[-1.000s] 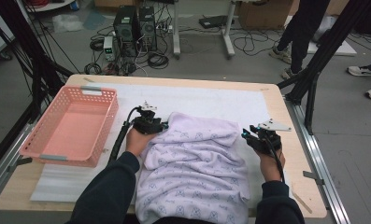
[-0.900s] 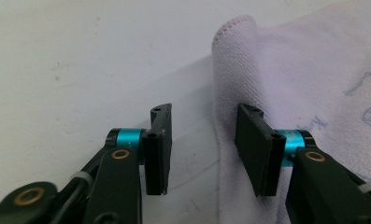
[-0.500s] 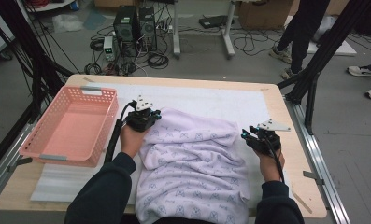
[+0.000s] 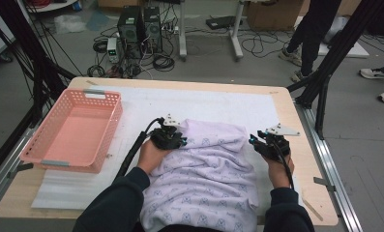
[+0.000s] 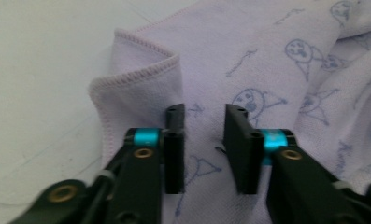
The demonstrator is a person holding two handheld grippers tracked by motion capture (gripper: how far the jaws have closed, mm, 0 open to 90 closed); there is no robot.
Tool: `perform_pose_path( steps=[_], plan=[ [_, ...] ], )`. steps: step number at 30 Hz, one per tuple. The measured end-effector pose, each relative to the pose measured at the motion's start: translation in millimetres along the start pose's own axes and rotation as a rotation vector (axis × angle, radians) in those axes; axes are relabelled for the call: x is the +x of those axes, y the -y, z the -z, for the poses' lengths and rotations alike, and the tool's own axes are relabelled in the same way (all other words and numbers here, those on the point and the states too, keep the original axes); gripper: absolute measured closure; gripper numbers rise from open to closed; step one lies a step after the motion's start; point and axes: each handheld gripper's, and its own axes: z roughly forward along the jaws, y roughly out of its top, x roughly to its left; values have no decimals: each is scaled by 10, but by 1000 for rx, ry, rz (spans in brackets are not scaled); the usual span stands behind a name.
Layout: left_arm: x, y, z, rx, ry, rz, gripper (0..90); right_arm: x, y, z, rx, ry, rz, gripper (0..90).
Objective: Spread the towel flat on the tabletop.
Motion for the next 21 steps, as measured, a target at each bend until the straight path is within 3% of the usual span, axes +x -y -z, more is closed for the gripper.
perform_pose_path(
  steps=[3,4,5,6,8,11,12,14,19,21],
  plan=[
    [106,-74,172,-120,-32,68,541,-6,2,0,0,2,-4,613],
    [163,-99,242,-160,-73,81,540,-5,1,0,0,1,-2,613],
    [226,-116,301,-192,-142,98,541,-2,-1,-2,-2,2,1,613],
    [306,-122,344,-204,-211,118,551,6,-1,-2,1,-1,-4,613],
    [490,-76,343,-187,-273,177,595,10,-3,-11,-2,2,5,614],
    [708,63,214,-65,-275,258,646,20,-4,-15,1,-2,5,613],
    [739,100,168,-34,-262,271,658,21,-4,-15,0,-2,5,613],
    [720,126,103,0,-238,254,672,18,-3,-12,1,-4,0,613],
    [579,73,16,-89,-176,235,598,-2,1,-19,0,-1,2,612],
    [518,74,-41,-72,-161,206,576,8,-2,-14,0,-3,1,612]
  ],
)
